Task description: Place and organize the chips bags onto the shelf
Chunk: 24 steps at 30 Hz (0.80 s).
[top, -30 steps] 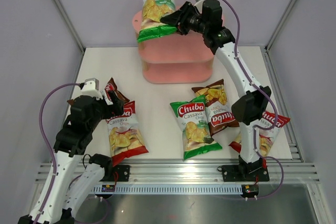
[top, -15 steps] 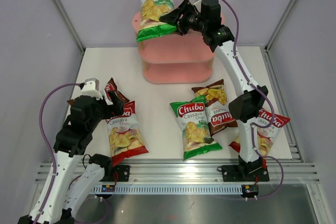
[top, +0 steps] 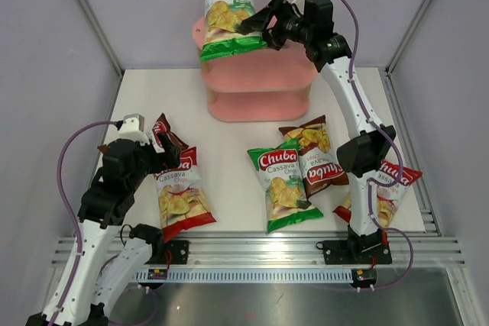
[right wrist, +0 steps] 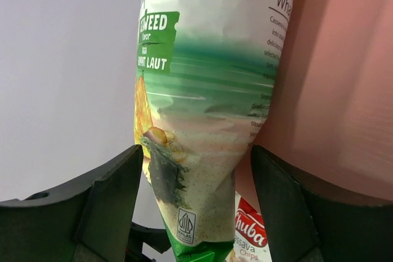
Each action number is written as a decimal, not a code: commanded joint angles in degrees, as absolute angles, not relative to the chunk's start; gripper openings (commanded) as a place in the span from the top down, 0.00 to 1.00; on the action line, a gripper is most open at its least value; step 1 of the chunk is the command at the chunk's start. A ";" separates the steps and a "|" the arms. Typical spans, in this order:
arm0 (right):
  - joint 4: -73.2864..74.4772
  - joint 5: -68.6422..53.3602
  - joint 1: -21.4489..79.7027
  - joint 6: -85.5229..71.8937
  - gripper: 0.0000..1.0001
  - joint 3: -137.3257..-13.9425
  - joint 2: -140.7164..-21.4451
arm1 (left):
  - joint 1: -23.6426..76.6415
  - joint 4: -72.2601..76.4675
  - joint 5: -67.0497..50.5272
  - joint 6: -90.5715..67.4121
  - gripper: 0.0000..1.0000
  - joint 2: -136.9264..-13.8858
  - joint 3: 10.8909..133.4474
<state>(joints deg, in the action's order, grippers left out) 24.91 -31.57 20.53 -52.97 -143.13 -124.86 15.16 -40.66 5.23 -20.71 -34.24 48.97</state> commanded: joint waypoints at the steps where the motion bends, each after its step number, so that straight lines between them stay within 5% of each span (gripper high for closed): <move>1: 27.68 -30.42 19.69 -47.38 0.21 -144.41 -121.21 | 14.94 -38.58 4.57 -19.42 0.01 -34.28 48.34; 11: 28.21 -29.27 19.60 -45.35 0.46 -142.74 -120.59 | 14.94 -38.76 4.57 -19.51 0.01 -34.80 48.43; 24: 25.58 -31.55 19.60 -48.16 0.51 -142.12 -122.16 | 14.94 -38.85 4.66 -19.51 0.01 -35.07 48.34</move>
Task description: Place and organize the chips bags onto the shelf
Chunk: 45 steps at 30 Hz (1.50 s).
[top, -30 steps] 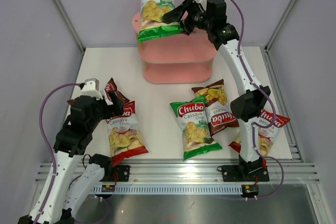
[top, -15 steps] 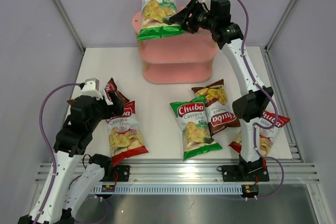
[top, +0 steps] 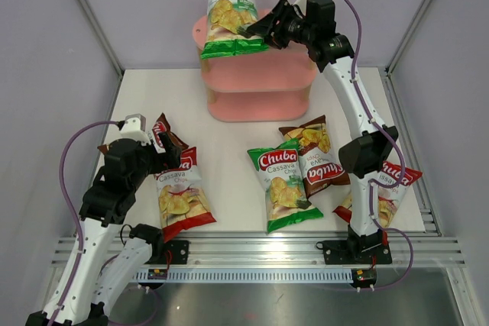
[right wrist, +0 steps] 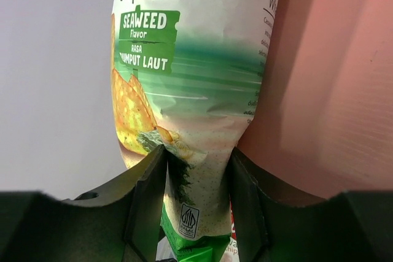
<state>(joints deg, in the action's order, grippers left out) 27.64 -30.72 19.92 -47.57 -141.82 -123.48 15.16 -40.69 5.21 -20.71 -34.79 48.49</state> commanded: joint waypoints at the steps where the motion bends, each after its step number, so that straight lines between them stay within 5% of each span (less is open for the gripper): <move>1: 25.14 -31.90 19.77 -48.51 0.51 -142.21 -122.34 | 14.94 -38.85 4.66 -19.60 0.01 -34.98 48.34; 19: 22.94 -28.13 22.32 -51.68 0.51 -141.85 -123.57 | 14.94 -38.85 4.83 -19.51 0.01 -34.98 48.34; 37: 26.19 -31.20 16.62 -45.44 0.26 -139.40 -115.49 | 14.94 -38.59 4.22 -19.69 0.01 -35.16 48.25; 45: 22.76 -35.33 9.76 -43.43 0.08 -123.94 -101.71 | 14.94 -38.06 1.50 -22.23 0.01 -35.24 47.99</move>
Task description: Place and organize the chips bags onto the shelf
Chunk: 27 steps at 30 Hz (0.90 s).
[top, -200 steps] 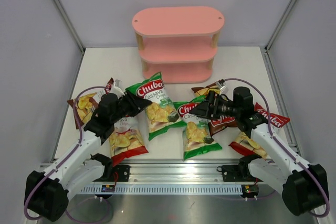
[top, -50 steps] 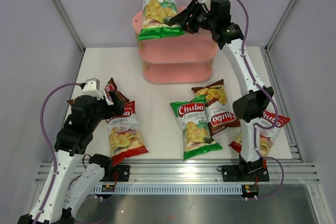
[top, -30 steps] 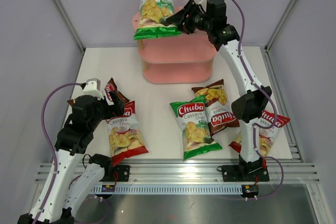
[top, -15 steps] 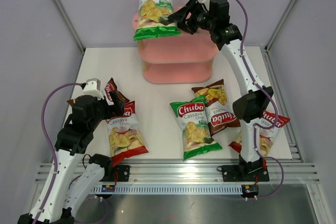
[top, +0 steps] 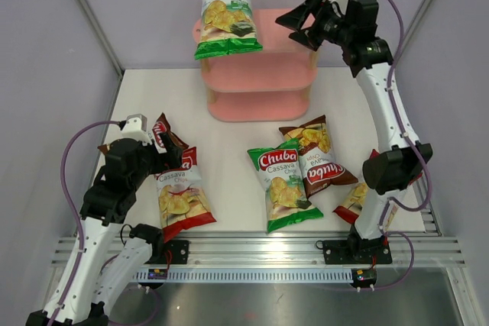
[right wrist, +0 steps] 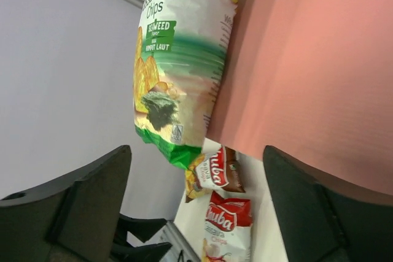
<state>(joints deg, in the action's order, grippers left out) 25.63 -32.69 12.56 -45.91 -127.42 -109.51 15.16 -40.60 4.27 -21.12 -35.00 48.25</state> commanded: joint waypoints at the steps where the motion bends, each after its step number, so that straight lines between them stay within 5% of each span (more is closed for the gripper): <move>1: 23.20 -35.25 9.23 -41.33 0.01 -120.62 -100.04 | 14.94 -37.19 0.36 -22.76 0.01 -35.33 47.73; 13: 23.66 -14.07 7.56 -31.55 0.00 -80.83 -62.36 | 18.00 -8.55 -23.46 -40.77 0.01 -44.81 34.29; 27: 22.33 -36.38 7.56 -38.06 0.00 -64.25 -45.36 | 34.62 28.97 -25.83 -51.94 0.01 -72.76 29.97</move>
